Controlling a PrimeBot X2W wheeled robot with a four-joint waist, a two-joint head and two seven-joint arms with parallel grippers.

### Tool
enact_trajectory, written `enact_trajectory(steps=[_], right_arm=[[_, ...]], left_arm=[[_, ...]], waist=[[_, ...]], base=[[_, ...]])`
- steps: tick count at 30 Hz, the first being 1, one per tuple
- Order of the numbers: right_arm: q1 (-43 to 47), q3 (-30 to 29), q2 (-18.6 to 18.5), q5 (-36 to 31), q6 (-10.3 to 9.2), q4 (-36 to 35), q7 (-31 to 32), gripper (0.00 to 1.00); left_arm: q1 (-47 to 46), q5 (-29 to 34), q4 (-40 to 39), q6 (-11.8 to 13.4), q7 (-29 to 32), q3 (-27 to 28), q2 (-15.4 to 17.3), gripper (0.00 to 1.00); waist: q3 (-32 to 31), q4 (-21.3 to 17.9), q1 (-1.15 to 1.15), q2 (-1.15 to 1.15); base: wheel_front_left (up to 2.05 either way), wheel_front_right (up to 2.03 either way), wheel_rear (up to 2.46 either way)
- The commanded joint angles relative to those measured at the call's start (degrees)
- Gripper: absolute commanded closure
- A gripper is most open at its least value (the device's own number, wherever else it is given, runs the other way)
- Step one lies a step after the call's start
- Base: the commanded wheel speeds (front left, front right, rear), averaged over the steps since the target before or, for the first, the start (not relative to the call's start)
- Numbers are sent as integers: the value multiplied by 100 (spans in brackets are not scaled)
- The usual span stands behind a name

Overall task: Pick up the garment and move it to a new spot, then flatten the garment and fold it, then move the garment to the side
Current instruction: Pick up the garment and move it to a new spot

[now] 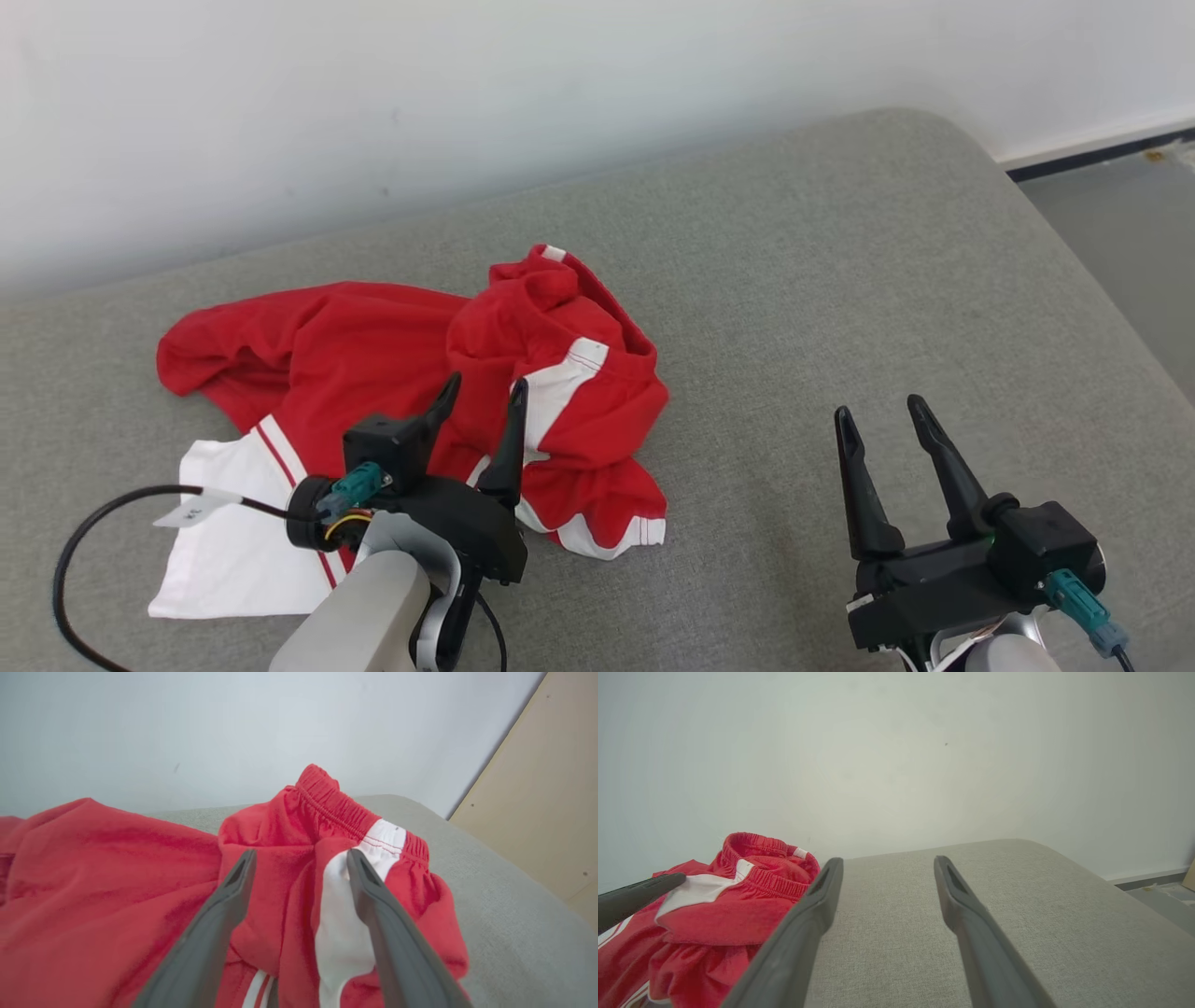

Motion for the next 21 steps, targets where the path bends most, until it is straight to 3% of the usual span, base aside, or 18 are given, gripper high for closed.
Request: enact_trajectory(steps=[1, 11, 15, 18, 19, 20, 21], right_arm=[[63, 16, -24, 17, 2, 5, -7, 0], [-7, 25, 48, 68, 2, -18, -7, 0], [-47, 36, 105, 87, 2, -22, -8, 0], [-66, 16, 145, 114, 2, -28, -7, 0], [-70, 5, 156, 115, 2, -28, -7, 0], [-73, -2, 167, 112, 2, -25, -7, 0], [-78, -23, 178, 113, 2, -24, -7, 0]], left_arm=[[24, 92, -37, 51, -34, -36, 38, 0], [-129, 657, -418, 433, 570, -608, 148, 0], [-275, 1014, -357, 796, 974, -800, 310, 0], [-335, 1141, -384, 934, 1225, -884, 394, 0], [-349, 1143, -414, 913, 1268, -900, 415, 12], [-366, 1145, -450, 901, 1291, -908, 446, 84], [-377, 1137, -490, 856, 1324, -925, 460, 100]], waist=[[-59, 47, 0, 0], [36, -157, 0, 0], [151, -329, 0, 0], [217, -442, 0, 0], [235, -477, 0, 0], [252, -508, 0, 0], [262, -532, 0, 0]], base=[[0, 0, 0], [0, 0, 0], [0, 0, 0], [0, 0, 0], [0, 0, 0], [0, 0, 0], [0, 0, 0]])
